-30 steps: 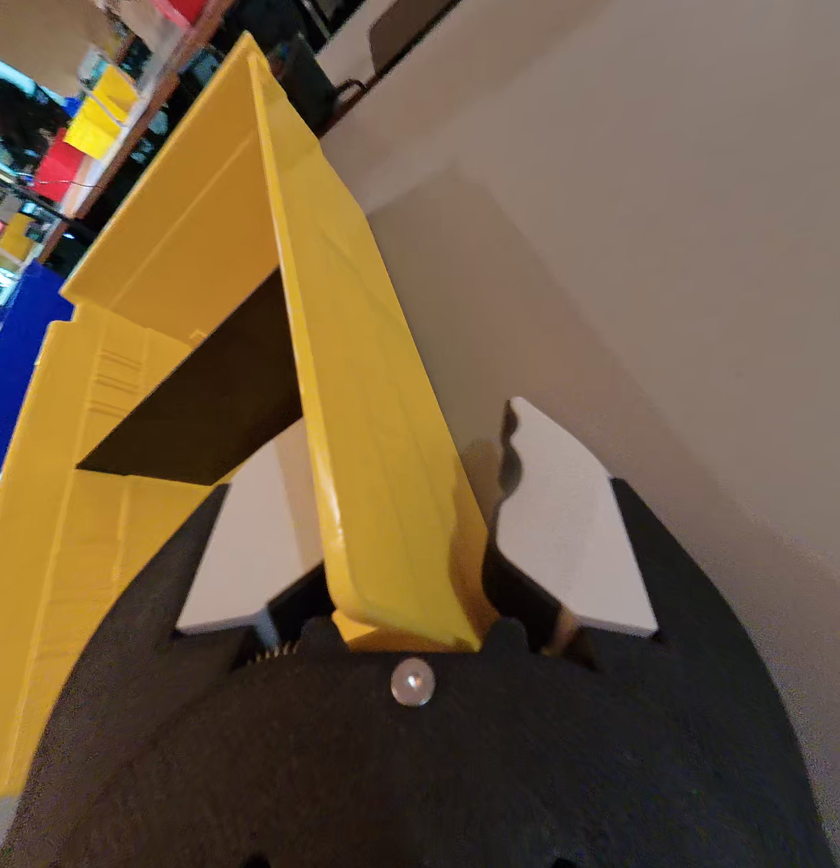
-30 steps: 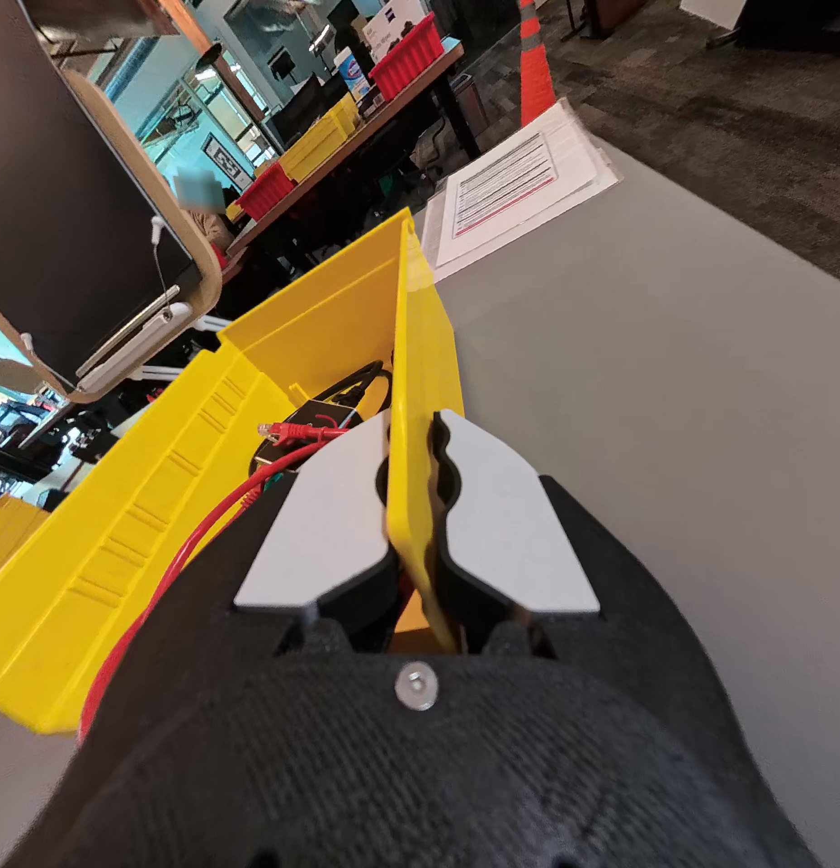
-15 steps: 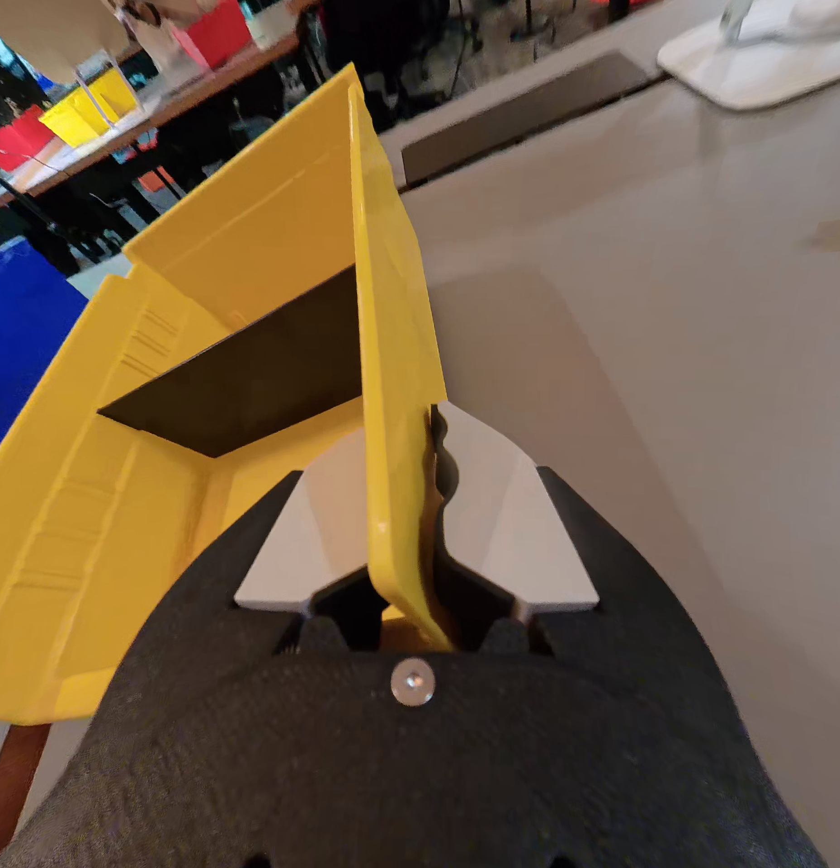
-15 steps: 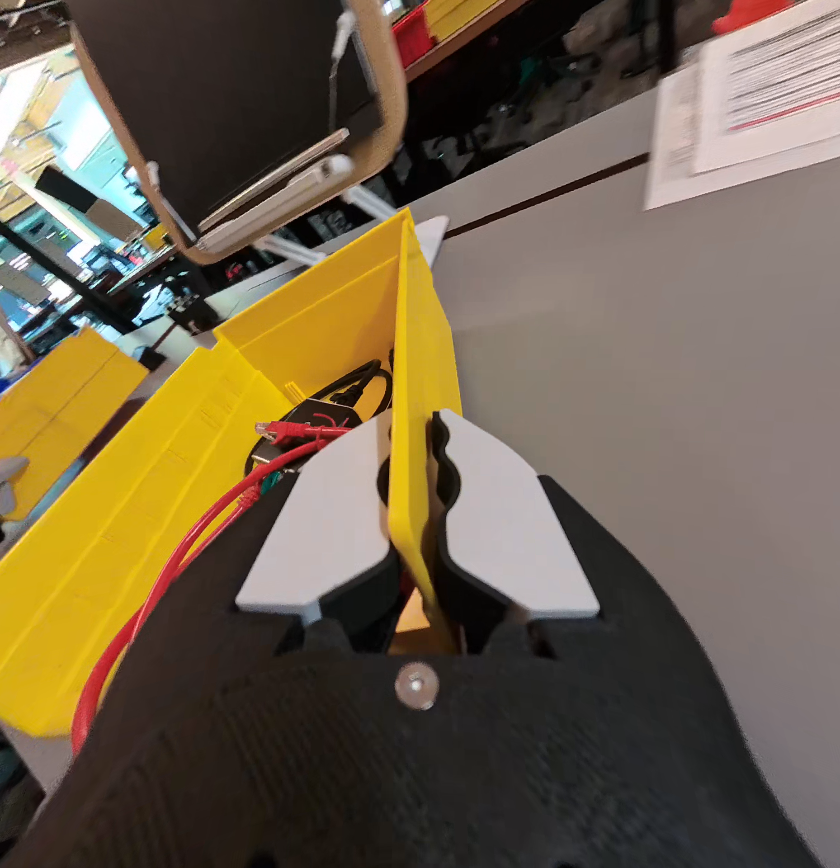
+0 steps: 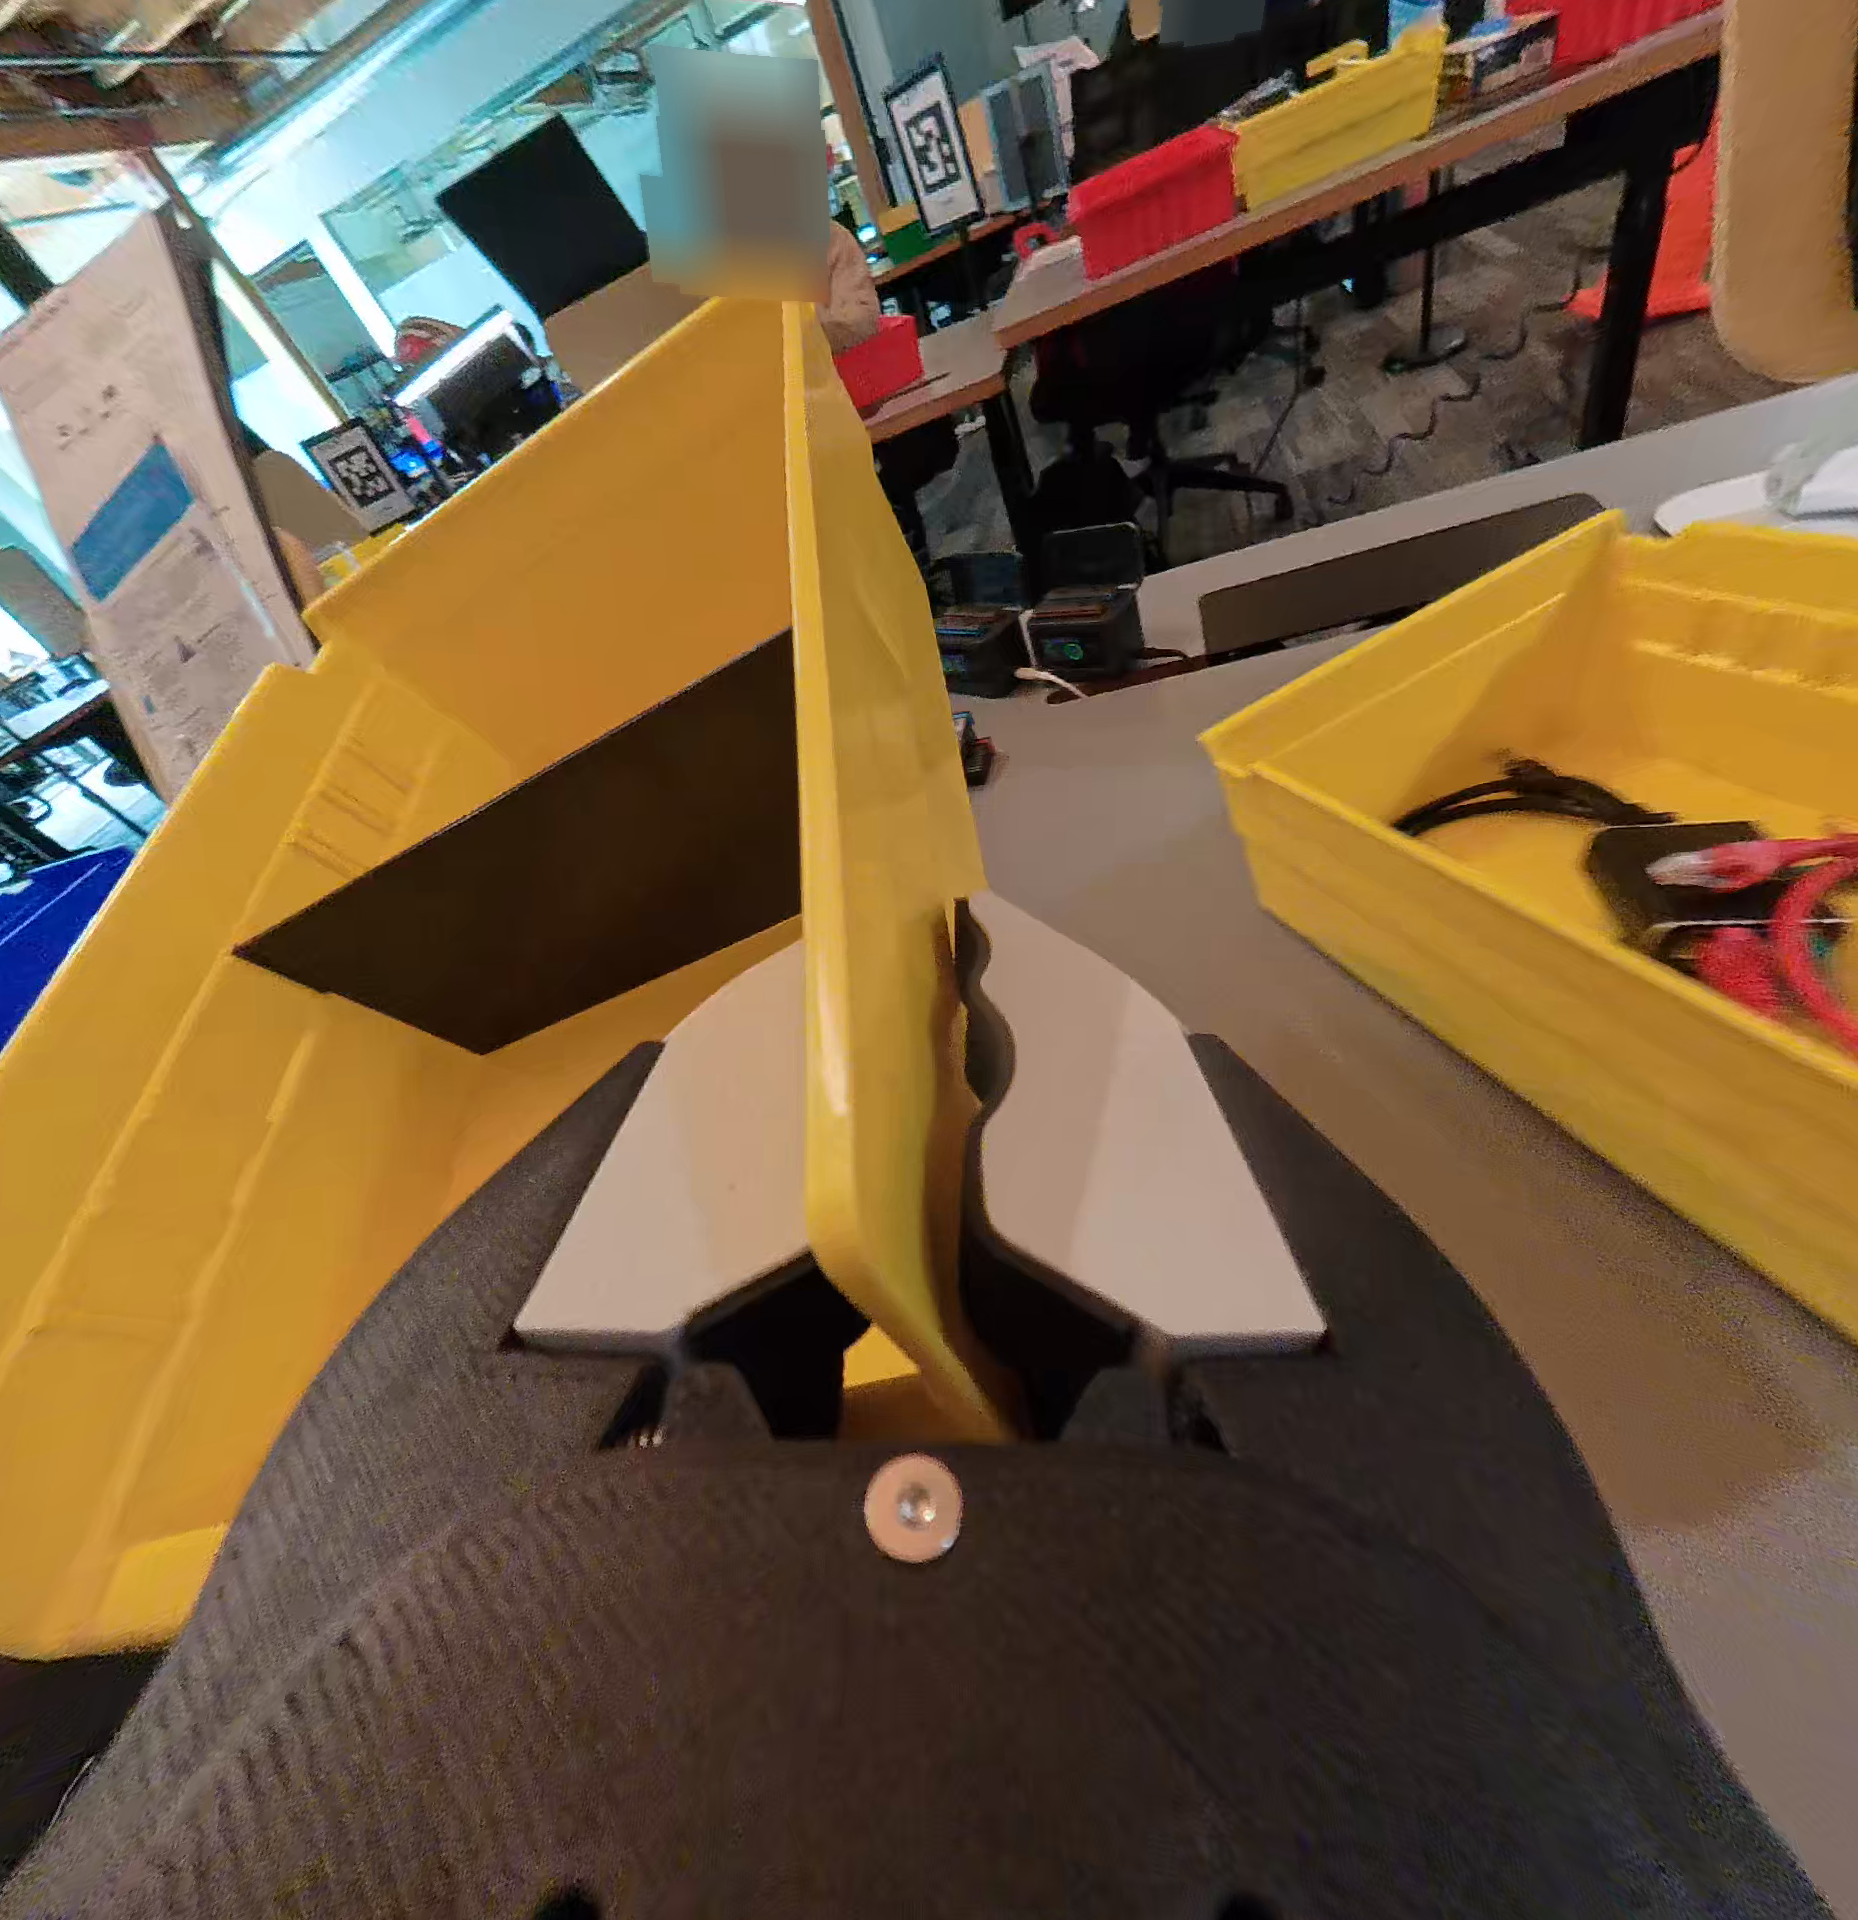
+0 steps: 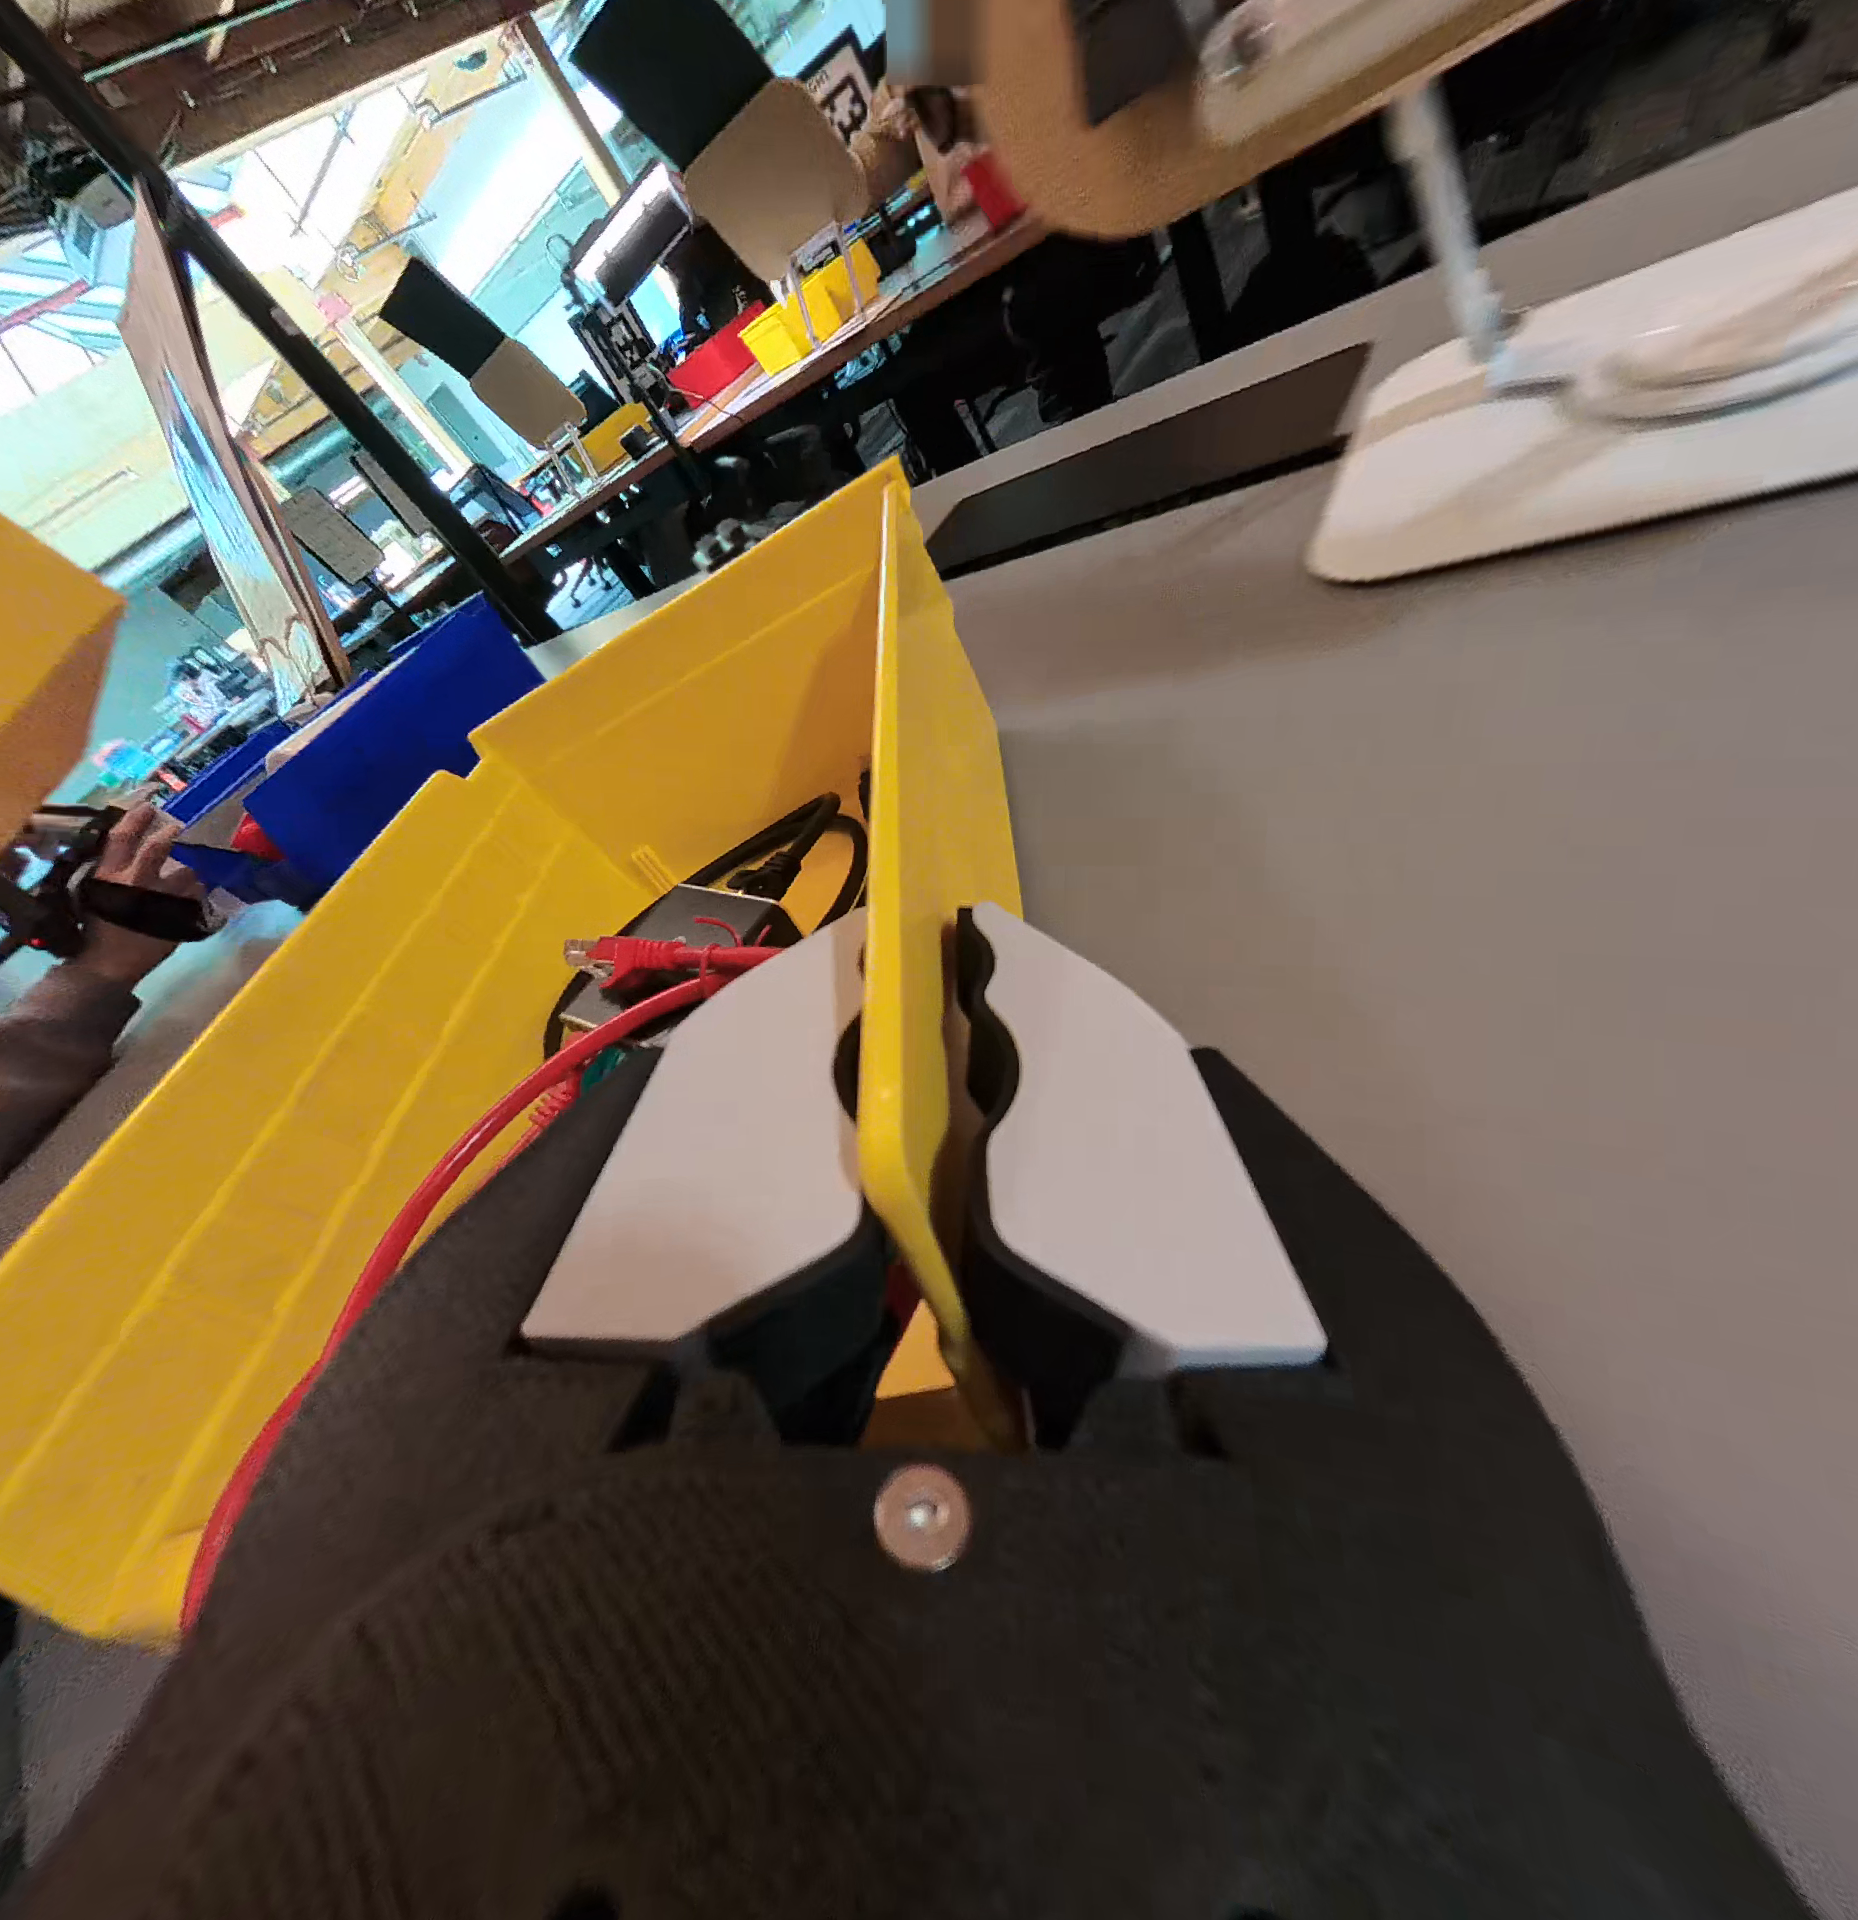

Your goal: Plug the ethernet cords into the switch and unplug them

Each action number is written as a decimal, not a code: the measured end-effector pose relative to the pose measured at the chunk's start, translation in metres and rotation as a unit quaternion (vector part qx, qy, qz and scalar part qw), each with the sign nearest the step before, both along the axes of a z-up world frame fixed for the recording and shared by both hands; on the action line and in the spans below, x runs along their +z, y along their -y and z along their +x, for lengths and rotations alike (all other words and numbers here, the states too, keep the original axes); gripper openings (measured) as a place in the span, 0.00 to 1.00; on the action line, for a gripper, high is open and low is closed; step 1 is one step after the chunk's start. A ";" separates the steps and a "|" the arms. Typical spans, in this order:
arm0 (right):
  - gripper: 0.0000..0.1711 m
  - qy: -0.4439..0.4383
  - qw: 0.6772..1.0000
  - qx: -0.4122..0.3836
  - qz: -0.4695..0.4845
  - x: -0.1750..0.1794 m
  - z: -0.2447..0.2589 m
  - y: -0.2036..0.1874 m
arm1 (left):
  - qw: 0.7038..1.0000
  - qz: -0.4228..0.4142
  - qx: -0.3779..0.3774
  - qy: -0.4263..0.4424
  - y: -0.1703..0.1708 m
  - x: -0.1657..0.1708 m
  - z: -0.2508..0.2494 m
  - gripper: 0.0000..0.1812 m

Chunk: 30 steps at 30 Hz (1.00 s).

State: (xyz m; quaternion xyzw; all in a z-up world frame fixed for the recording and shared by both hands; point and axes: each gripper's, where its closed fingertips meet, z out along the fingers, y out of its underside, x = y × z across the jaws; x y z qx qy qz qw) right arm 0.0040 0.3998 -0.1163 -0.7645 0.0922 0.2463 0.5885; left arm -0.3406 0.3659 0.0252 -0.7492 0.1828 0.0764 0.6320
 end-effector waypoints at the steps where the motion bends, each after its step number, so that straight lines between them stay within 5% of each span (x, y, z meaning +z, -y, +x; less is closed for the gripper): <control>1: 0.07 0.004 1.000 -0.003 -0.001 0.001 -0.019 -0.011 | 1.000 0.003 0.004 0.002 0.004 0.003 -0.007 0.04; 7: 0.15 -0.028 0.998 -0.048 -0.033 -0.002 -0.124 -0.055 | 0.999 -0.001 0.053 0.015 0.018 0.000 -0.050 0.03; 10: 0.34 -0.032 0.998 0.017 -0.049 0.003 -0.184 -0.067 | 0.997 0.003 0.067 0.028 0.020 -0.004 -0.066 0.03; 15: 0.40 0.010 0.994 0.098 -0.042 0.019 -0.233 -0.066 | 0.996 0.011 0.070 0.062 0.023 -0.003 -0.080 0.03; 18: 0.31 -0.009 0.994 0.105 -0.008 0.034 -0.230 -0.059 | 0.995 0.014 0.071 0.064 0.022 -0.001 -0.081 0.03; 22: 0.35 -0.052 0.989 0.136 0.006 0.047 -0.217 -0.043 | 0.996 0.018 0.062 0.055 0.022 0.003 -0.074 0.03; 30: 0.31 0.102 0.984 0.129 0.073 0.069 -0.076 0.002 | 0.998 0.025 -0.031 0.041 0.025 0.031 -0.003 0.03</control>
